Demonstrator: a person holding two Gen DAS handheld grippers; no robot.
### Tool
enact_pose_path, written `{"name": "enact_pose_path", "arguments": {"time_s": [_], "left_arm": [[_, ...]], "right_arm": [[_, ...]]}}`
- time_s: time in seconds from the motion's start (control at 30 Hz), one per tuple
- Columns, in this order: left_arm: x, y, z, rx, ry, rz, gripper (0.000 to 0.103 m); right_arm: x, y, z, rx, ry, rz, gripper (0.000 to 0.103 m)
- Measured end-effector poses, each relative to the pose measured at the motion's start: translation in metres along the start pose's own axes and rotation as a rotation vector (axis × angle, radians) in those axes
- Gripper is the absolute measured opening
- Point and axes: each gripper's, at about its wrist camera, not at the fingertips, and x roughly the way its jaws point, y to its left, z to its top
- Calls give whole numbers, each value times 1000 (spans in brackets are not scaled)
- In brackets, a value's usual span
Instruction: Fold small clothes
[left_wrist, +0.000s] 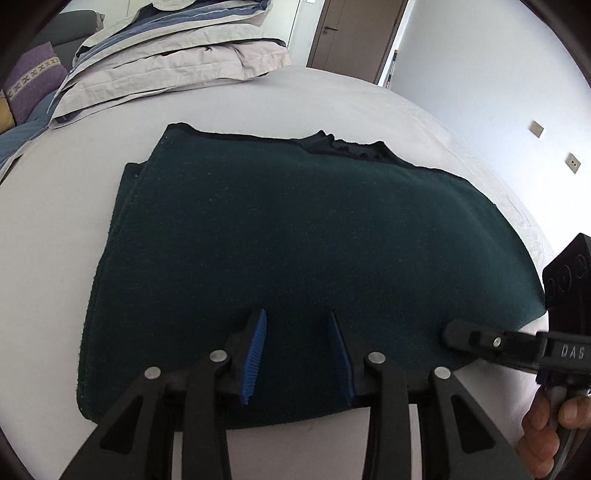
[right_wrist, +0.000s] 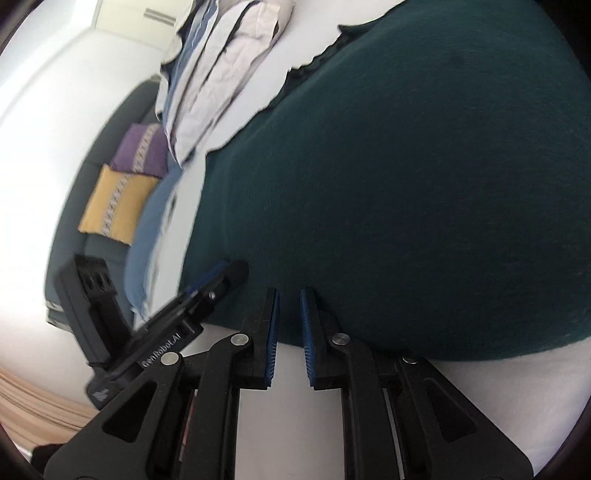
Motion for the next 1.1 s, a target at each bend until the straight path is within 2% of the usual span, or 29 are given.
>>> {"name": "enact_pose_path", "arguments": {"time_s": [0.17, 0.33, 0.47, 0.57, 0.7, 0.93, 1.03, 1.1], "left_arm": [[-3, 8, -1, -1, 5, 4, 38], [-1, 4, -2, 18, 1, 21, 38], [-1, 6, -2, 20, 2, 19, 38], [-1, 5, -1, 22, 2, 20, 38], [-1, 5, -1, 17, 3, 15, 38], [-7, 14, 0, 5, -2, 18, 38], [-10, 26, -3, -10, -10, -9, 38], [-13, 36, -6, -24, -16, -41, 38]], "right_arm": [[-57, -51, 14, 103, -148, -35, 11], [-130, -97, 13, 214, -302, -94, 11], [-170, -108, 8, 258, -381, -168, 12], [-184, -95, 13, 230, -400, -165, 15], [-159, -54, 27, 145, -348, -115, 15], [-49, 32, 62, -13, -174, -40, 15], [-3, 42, 71, -42, -103, -39, 16], [17, 31, 73, -32, -71, -70, 16]]}}
